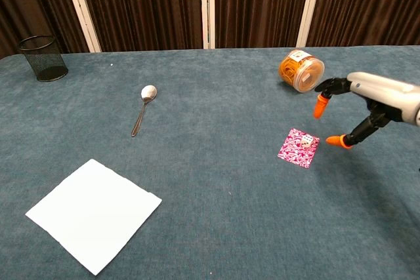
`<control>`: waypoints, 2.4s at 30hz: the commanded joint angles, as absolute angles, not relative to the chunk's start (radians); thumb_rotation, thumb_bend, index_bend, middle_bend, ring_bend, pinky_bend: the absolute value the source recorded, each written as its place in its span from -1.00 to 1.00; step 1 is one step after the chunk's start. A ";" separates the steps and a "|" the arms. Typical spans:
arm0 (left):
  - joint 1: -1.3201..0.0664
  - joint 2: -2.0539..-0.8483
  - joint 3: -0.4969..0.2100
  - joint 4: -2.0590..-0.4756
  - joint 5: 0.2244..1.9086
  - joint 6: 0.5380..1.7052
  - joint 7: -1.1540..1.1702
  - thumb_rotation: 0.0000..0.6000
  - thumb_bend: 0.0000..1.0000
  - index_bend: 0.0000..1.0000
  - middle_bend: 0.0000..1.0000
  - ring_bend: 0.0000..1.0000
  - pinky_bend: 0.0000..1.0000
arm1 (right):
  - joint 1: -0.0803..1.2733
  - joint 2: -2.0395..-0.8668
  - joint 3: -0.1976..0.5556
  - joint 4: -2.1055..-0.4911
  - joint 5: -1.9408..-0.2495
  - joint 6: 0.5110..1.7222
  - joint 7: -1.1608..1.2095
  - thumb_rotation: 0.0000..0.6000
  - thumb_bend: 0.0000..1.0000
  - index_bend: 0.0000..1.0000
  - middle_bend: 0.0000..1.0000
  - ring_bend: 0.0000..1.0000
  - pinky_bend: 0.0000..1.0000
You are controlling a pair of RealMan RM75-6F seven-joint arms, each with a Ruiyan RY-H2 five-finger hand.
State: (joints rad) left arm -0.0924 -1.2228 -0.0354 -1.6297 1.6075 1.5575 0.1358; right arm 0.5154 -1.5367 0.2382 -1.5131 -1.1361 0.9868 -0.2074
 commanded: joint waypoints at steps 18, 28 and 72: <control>-0.111 -1.229 -0.042 -1.621 1.581 1.525 0.134 1.00 -1.00 -1.00 -1.00 -1.00 -1.00 | 0.610 -1.687 0.253 -1.275 -1.052 0.892 -0.148 1.00 -0.51 -0.09 -0.77 -1.00 -1.00; -0.113 -1.231 -0.042 -1.620 1.577 1.522 0.136 1.00 -1.00 -1.00 -1.00 -1.00 -1.00 | 0.617 -1.700 0.242 -1.237 -1.046 0.881 -0.132 1.00 -0.47 -0.09 -0.77 -1.00 -1.00; -0.089 -1.225 -0.011 -1.641 1.652 1.592 0.159 1.00 -1.00 -1.00 -1.00 -1.00 -1.00 | 0.375 -1.241 0.199 -1.812 -1.207 1.268 -0.156 1.00 -0.51 -0.36 -0.82 -1.00 -1.00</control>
State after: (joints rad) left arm -0.0914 -1.2259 -0.0131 -1.6404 1.6500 1.5897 0.1589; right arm 0.4045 -1.2532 0.2266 -1.8033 -1.1816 1.2448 -0.1807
